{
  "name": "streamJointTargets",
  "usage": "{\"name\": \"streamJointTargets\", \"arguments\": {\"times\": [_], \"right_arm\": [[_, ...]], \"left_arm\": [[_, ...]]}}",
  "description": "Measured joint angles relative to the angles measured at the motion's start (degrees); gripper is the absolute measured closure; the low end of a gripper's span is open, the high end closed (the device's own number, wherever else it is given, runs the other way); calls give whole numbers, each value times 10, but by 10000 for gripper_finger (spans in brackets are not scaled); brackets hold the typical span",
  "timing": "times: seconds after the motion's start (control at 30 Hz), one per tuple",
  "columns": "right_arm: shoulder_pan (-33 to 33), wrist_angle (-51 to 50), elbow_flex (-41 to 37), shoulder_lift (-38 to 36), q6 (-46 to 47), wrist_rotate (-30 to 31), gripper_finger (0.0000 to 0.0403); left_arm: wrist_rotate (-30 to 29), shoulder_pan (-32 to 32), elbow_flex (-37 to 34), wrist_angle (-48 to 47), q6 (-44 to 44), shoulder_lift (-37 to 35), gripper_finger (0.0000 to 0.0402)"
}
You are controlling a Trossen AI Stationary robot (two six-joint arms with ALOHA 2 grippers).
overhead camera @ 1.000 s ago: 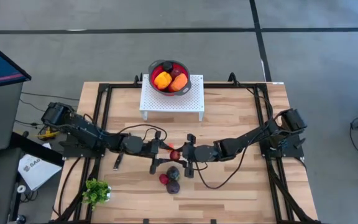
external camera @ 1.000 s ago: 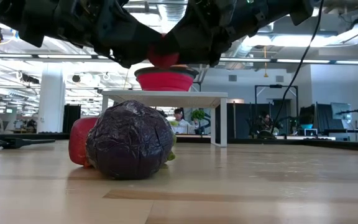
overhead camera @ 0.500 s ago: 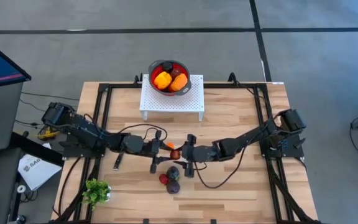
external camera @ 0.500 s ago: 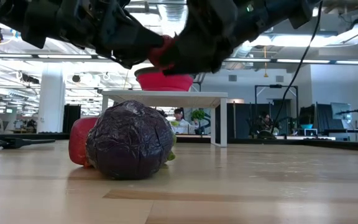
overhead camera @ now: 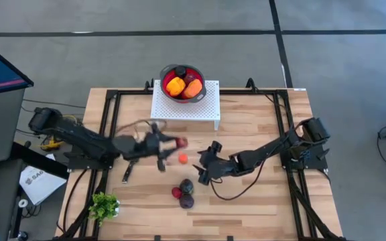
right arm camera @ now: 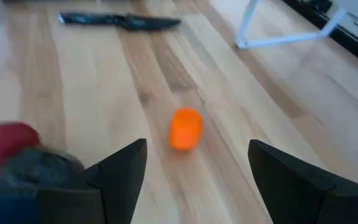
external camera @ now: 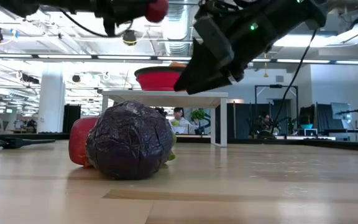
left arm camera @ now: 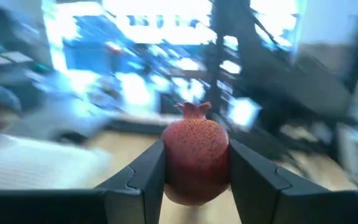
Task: Pick & Place Fruit
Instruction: Put the right pomegranate into the red strainer bowl on the shelf
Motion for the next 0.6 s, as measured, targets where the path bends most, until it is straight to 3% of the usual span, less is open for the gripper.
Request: {"name": "streamJointTargets", "arguments": {"times": [0.13,0.27,0.43,0.6], "right_arm": [[-1,53,0,0,-6,0,128],[-6,107,0,0,-37,0,128],[-5,142,0,0,-56,-1,128],[-5,141,-1,0,-55,-2,128]], "left_arm": [[-22,63,15,-17,80,-64,260],[-11,182,62,-94,101,-87,260],[116,368,108,-152,51,-56,260],[195,489,119,-147,9,-2,255]]}}
